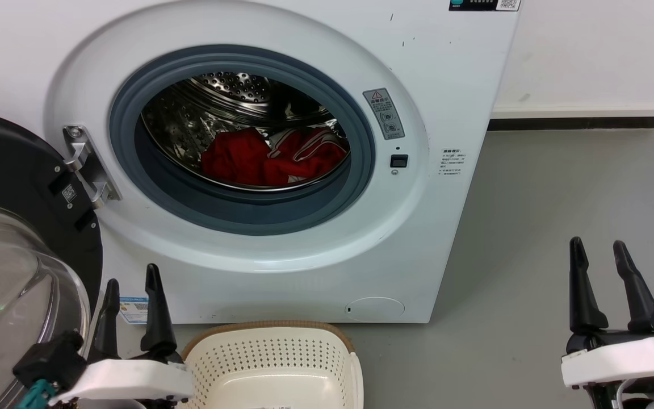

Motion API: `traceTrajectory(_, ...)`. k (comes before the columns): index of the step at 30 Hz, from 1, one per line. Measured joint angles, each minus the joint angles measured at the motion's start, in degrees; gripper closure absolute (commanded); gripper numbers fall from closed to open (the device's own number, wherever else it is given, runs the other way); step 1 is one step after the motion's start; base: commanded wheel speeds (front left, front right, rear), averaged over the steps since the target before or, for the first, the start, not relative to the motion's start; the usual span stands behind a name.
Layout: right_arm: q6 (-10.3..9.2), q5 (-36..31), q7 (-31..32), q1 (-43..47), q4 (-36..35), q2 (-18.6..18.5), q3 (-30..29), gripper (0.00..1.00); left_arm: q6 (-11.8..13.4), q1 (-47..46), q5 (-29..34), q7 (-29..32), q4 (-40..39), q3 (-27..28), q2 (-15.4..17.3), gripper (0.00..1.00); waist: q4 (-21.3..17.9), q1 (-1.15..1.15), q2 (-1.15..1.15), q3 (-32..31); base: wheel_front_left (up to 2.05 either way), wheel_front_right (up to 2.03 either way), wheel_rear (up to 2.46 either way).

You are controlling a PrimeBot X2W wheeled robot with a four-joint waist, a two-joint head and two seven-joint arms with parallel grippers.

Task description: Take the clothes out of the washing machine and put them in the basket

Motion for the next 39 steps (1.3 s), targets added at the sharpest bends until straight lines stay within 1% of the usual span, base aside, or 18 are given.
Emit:
traceTrajectory(3, 0.00, -2.7, -0.5, 0.7, 0.3, 0.0, 0.2, 0.00, 1.1, 0.3, 3.2, -0.5, 0.7, -0.7, 0.4, 0.00, 0.0, 0.00, 0.00, -0.1, 0.00, 0.00, 0.00)
traceTrajectory(11, 0.00, -8.5, -1.7, 1.9, 1.9, 0.0, 0.3, 0.00, 3.0, 1.2, 8.2, -1.6, 2.0, -4.1, 2.2, 0.00, 0.2, 0.00, 0.00, -0.5, 0.00, 0.00, 0.00)
traceTrajectory(17, 0.01, -12.5, -2.3, 2.2, 2.4, 0.0, 0.4, 0.00, 2.9, 2.1, 9.6, -2.4, 4.7, -4.8, 2.3, 0.00, 0.3, 0.00, 0.00, -0.8, 0.00, 0.00, 0.00)
traceTrajectory(22, 0.01, -15.1, -3.1, 2.7, 3.7, 0.0, 0.8, 0.00, 1.4, 2.4, 12.0, -3.0, 6.5, -5.4, 2.5, 0.00, 0.3, 0.00, 0.00, -1.0, 0.00, 0.00, 0.00)
traceTrajectory(23, 0.01, -15.6, -3.1, 2.9, 4.1, 0.0, 0.9, 0.00, 1.4, 2.6, 12.8, -3.0, 7.0, -5.6, 2.6, 0.00, 0.3, 0.00, 0.00, -1.1, 0.00, 0.00, 0.00)
traceTrajectory(27, 0.01, -18.1, -3.7, 3.0, 4.4, 0.0, 1.1, 0.00, 1.7, 3.2, 15.6, -3.5, 8.5, -5.9, 3.1, 0.00, 0.2, 0.00, 0.00, -1.3, 0.00, 0.00, 0.00)
traceTrajectory(31, 0.01, -20.2, -4.0, 3.0, 4.5, 0.0, 1.1, 0.00, 1.9, 3.2, 18.3, -4.0, 7.8, -7.1, 3.8, 0.00, 0.3, 0.00, 0.00, -1.4, 0.00, 0.00, 0.00)
traceTrajectory(39, 0.01, -20.3, -5.0, 3.0, 4.6, -0.1, 0.9, 0.00, 3.0, 3.2, 21.8, -5.0, 5.7, -8.8, 4.3, 0.00, 0.2, 0.00, 0.00, -1.6, 0.00, 0.00, 0.00)
